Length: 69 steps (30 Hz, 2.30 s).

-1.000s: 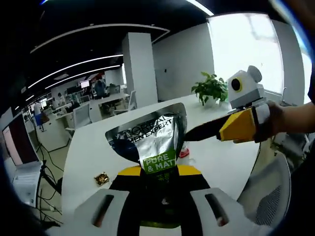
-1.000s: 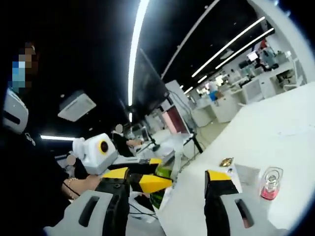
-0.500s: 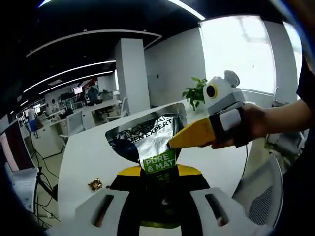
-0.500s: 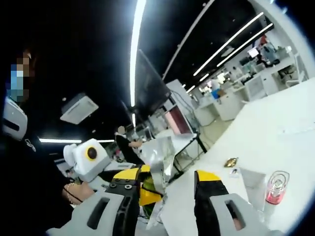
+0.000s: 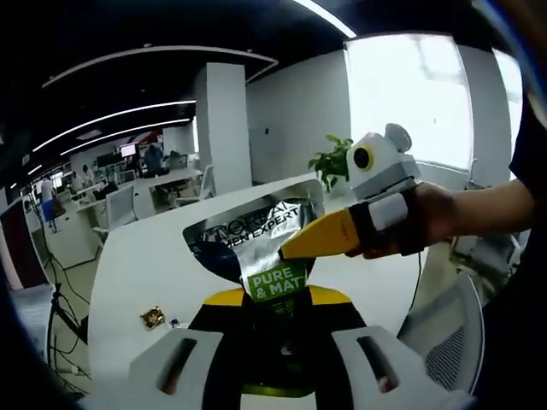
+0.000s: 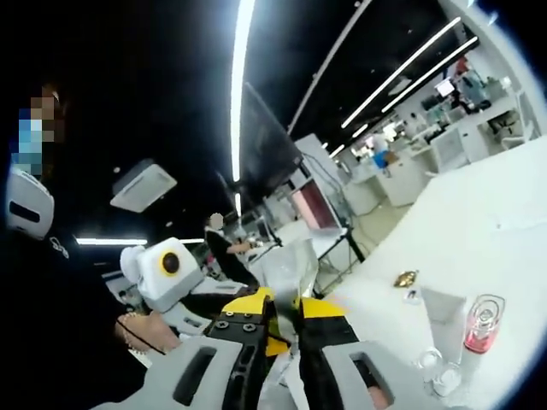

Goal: Arrange the skincare products in the storage area until every visible bottle or jar stands upright without overlapping.

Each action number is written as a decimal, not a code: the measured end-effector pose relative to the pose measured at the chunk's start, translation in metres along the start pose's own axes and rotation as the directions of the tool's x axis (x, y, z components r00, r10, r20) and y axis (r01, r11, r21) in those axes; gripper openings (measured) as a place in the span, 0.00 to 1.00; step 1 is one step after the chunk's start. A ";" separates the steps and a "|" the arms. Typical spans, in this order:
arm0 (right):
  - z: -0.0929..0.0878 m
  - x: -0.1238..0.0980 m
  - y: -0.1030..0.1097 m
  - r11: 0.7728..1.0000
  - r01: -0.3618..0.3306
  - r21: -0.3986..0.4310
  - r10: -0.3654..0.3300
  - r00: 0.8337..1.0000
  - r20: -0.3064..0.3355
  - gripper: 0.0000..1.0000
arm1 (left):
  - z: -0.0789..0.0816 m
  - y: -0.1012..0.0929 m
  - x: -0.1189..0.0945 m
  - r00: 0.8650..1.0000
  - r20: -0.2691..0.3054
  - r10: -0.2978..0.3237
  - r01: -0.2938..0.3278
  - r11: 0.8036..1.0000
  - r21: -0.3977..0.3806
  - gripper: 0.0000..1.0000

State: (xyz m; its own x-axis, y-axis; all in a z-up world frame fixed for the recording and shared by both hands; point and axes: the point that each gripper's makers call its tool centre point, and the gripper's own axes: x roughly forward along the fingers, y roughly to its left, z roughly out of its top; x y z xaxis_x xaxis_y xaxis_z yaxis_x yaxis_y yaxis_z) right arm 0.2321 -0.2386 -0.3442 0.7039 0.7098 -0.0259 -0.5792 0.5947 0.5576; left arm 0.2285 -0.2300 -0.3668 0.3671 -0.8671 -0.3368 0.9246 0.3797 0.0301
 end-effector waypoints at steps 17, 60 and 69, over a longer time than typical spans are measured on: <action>-0.002 0.005 -0.006 0.999 -0.038 0.016 0.038 0.999 -0.018 0.00 | -0.010 0.012 -0.013 1.000 0.022 0.008 -0.007 0.998 -0.069 0.32; 0.029 -0.032 0.014 0.984 -0.176 0.035 0.174 0.983 0.065 0.00 | 0.012 -0.010 -0.002 0.857 0.174 -0.484 0.511 0.763 -0.396 0.32; 0.033 -0.036 -0.002 0.990 -0.115 0.086 0.108 0.990 0.086 0.00 | 0.022 -0.011 -0.003 0.832 0.309 -0.461 0.553 0.642 -0.531 0.00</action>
State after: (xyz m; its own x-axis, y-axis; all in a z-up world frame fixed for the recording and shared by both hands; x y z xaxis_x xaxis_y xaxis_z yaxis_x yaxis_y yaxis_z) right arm 0.2217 -0.2775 -0.3164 0.6700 0.7347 0.1059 -0.6189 0.4741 0.6263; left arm 0.2194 -0.2385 -0.3450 -0.0891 -0.9960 -0.0035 0.7426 -0.0641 -0.6666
